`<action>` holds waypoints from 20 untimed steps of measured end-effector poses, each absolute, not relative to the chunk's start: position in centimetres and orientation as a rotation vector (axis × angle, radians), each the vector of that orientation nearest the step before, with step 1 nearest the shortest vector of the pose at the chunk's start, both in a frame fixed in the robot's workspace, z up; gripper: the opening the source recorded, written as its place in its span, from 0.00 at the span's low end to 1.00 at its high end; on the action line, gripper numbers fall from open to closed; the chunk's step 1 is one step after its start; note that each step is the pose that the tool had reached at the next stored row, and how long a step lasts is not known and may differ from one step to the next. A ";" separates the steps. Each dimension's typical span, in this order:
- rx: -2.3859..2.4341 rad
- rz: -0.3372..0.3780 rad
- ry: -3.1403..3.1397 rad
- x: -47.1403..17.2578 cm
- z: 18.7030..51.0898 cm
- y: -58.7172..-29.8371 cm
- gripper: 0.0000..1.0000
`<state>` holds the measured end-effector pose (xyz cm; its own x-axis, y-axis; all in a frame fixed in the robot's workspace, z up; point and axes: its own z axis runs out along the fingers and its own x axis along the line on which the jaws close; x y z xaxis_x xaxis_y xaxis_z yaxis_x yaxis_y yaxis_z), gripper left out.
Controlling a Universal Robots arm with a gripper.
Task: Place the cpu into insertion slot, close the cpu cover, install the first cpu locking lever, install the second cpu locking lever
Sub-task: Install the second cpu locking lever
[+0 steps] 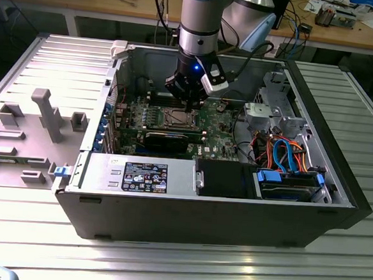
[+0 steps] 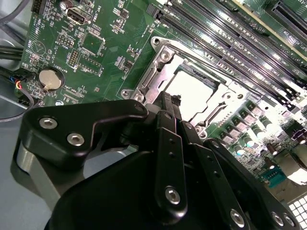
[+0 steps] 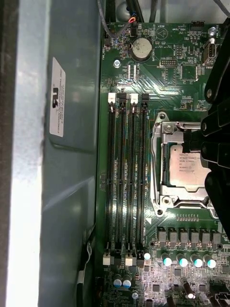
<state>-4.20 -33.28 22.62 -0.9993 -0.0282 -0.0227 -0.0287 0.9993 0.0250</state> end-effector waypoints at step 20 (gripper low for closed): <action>-0.045 0.036 3.119 -4.2 23.5 -34.2 0.11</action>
<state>-4.20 -34.20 23.51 -0.9993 -0.0283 -0.0227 -0.0288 0.9993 0.0228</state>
